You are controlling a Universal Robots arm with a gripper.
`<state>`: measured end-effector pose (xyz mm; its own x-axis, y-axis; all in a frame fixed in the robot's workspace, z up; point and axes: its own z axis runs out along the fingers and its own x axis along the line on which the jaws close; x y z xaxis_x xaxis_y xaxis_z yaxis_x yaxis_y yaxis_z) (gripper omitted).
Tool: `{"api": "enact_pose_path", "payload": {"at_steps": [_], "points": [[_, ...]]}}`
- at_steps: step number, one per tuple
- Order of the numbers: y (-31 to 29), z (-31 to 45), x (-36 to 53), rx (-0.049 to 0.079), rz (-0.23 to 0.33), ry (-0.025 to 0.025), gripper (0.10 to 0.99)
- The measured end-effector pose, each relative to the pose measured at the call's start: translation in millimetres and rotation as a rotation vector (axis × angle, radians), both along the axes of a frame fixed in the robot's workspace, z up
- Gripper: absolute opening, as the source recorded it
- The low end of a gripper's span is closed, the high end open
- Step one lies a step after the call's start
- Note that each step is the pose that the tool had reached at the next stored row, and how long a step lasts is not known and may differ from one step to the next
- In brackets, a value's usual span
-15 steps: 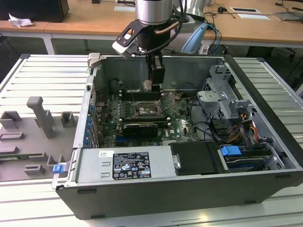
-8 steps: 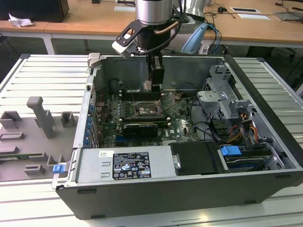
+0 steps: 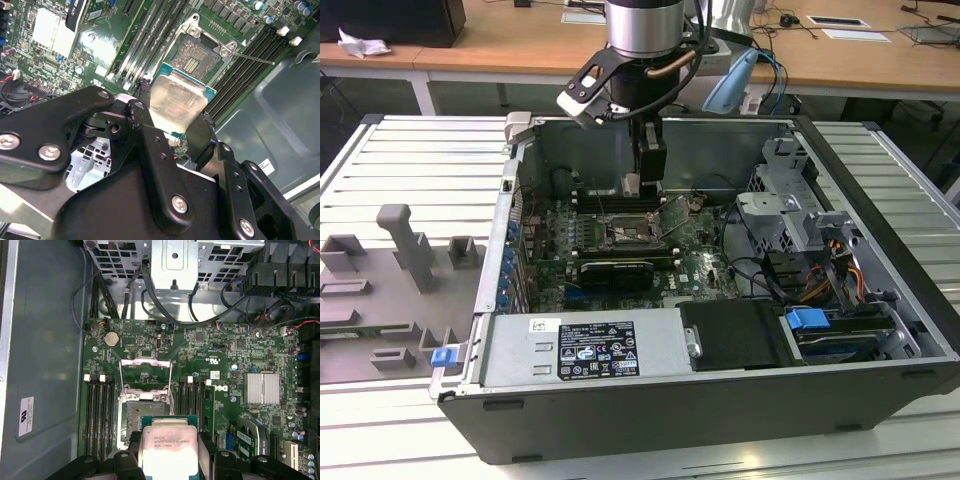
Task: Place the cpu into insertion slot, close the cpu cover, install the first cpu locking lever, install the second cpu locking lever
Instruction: 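Place the cpu into insertion slot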
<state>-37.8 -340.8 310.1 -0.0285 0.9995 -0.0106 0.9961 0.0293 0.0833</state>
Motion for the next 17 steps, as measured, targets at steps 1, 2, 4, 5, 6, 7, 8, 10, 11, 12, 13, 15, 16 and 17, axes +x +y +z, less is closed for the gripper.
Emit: {"api": "enact_pose_path", "payload": {"at_steps": [1, 2, 4, 5, 6, 7, 8, 10, 11, 12, 13, 15, 16, 17], "points": [[0.0, -1.0, 0.0, -0.001, 0.000, 0.0003, 0.529], [0.1, -2.1, 0.0, -0.002, -0.001, 0.0006, 0.529], [0.1, -4.2, 0.0, -0.004, -0.003, 0.0007, 0.529], [0.1, -5.0, 0.0, -0.005, -0.004, 0.0007, 0.529], [0.1, -5.9, 0.0, -0.006, -0.005, 0.0008, 0.529], [0.1, -6.9, 0.0, -0.008, -0.006, 0.0007, 0.529], [0.1, -7.4, 0.0, -0.010, -0.007, 0.0008, 0.529], [0.1, -8.9, 0.0, -0.013, -0.010, 0.0007, 0.529], [0.1, -9.2, 0.0, -0.014, -0.010, 0.0007, 0.529], [0.1, -9.9, 0.0, -0.016, -0.011, 0.0007, 0.529], [0.1, -10.5, 0.0, -0.017, -0.012, 0.0007, 0.529], [0.1, -11.4, 0.0, -0.020, -0.014, 0.0007, 0.529], [0.1, -11.9, 0.0, -0.021, -0.015, 0.0007, 0.529], [0.1, -12.3, 0.0, -0.022, -0.015, 0.0007, 0.529]]}}
